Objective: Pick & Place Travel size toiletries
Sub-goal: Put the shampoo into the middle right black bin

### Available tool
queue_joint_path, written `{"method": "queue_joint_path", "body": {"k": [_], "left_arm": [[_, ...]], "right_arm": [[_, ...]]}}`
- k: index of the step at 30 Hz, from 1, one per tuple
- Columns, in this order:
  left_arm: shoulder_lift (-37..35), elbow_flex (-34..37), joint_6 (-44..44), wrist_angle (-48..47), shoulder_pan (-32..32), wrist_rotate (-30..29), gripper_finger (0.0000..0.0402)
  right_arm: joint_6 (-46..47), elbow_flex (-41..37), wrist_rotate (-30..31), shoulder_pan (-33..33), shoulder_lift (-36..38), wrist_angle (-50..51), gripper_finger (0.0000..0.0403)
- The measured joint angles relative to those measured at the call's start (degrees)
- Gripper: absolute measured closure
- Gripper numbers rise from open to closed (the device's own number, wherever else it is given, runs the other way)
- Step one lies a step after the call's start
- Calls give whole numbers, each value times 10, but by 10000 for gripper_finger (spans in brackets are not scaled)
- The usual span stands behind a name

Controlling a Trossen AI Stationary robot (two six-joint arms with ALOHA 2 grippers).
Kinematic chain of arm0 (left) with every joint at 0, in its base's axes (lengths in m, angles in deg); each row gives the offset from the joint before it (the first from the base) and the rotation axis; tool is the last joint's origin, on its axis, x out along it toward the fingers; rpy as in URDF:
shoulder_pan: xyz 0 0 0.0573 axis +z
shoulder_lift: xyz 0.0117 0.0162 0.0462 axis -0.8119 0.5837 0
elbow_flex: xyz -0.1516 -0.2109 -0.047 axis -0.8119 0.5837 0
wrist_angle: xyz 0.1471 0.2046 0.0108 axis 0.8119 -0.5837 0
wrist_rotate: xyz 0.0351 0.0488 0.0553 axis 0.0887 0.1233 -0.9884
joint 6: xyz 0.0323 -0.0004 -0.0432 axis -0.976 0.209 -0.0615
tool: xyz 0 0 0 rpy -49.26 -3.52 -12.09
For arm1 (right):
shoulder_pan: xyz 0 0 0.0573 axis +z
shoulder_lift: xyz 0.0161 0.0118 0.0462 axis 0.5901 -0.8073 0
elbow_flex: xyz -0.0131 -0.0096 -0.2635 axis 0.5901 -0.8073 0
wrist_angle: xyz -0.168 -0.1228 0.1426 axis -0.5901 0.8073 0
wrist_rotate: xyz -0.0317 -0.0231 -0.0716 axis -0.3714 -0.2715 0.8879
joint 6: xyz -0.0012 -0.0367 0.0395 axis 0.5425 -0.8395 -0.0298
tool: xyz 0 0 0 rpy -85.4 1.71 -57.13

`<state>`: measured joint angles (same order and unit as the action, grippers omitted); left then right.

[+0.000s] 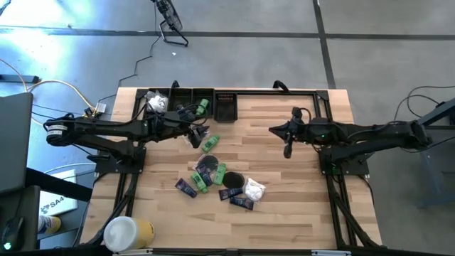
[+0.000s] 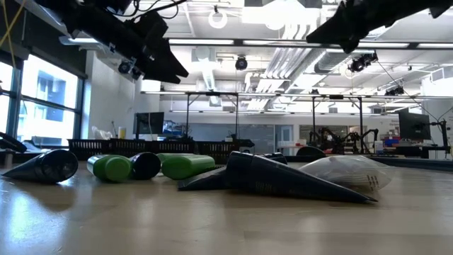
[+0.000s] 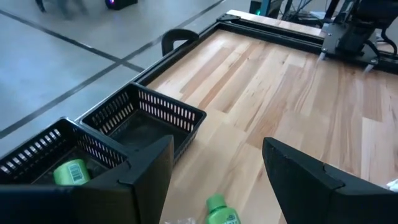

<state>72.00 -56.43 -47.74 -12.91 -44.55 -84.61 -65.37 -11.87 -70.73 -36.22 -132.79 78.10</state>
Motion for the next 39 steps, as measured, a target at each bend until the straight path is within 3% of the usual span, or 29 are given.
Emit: {"method": "queue_joint_path", "body": {"k": [5,15,24,29,34,39], "left_arm": [[0,0,18,0,0,0,160],[0,0,27,4,0,0,160],[2,0,46,8,0,0,160],[42,-3,59,47,0,12,160],[121,-67,59,6,0,14,160],[217,-187,61,-151,0,-36,160]], "right_arm": [[0,-13,-37,0,15,2,399],[28,-128,-40,0,23,-153,399],[9,-139,-40,0,103,-122,399],[8,-139,-40,0,143,-109,399],[8,-139,-37,0,150,-101,399],[11,-139,-37,0,149,-89,399]]}}
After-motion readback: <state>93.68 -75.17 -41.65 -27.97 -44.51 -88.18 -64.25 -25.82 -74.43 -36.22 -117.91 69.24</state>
